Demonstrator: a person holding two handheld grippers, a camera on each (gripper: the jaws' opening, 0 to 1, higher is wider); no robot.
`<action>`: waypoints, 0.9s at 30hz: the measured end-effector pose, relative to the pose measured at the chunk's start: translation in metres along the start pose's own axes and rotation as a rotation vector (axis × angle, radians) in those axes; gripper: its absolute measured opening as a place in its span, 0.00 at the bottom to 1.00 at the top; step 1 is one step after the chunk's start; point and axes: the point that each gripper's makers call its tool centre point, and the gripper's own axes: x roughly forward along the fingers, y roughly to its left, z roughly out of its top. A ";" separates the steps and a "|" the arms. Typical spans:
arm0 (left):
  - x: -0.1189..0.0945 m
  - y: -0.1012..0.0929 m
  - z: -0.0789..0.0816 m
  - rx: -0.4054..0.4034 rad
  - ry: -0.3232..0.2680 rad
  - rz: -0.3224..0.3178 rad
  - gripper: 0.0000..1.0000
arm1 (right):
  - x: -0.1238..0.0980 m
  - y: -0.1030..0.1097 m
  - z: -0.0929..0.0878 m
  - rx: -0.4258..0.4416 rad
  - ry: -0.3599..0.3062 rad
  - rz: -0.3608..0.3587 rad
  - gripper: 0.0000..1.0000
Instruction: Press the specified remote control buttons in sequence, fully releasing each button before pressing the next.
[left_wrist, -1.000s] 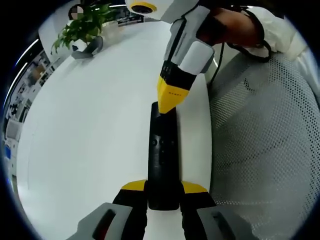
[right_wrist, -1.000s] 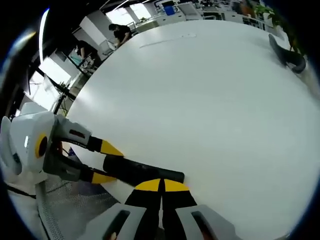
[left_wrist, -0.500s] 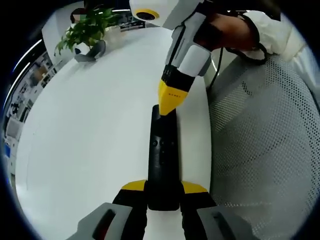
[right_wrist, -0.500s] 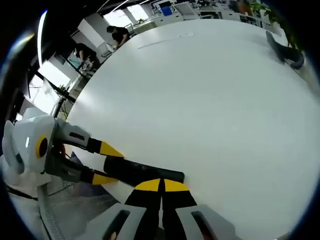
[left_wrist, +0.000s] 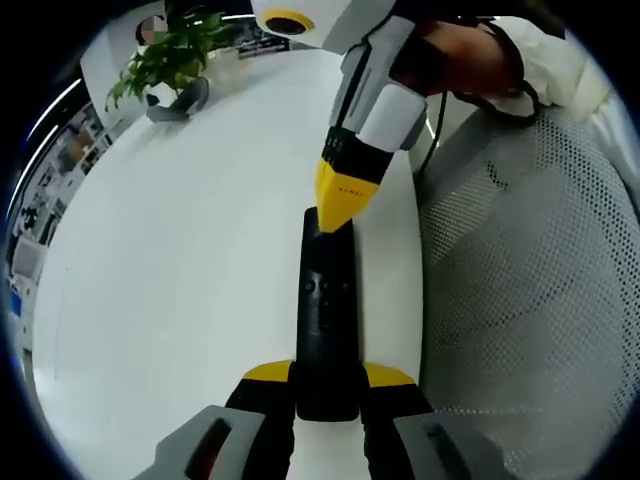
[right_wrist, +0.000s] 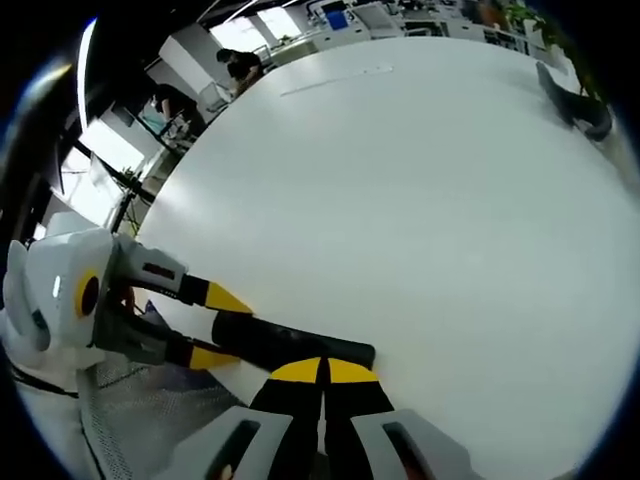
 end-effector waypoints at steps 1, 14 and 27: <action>0.000 0.000 0.000 -0.008 -0.006 0.001 0.24 | 0.000 0.001 0.000 0.003 -0.003 0.007 0.00; 0.004 -0.009 0.009 0.012 -0.011 -0.010 0.23 | -0.002 0.000 -0.003 0.004 0.008 -0.002 0.00; 0.003 -0.009 0.009 0.002 -0.074 -0.017 0.24 | -0.001 -0.004 -0.010 0.110 0.021 0.035 0.00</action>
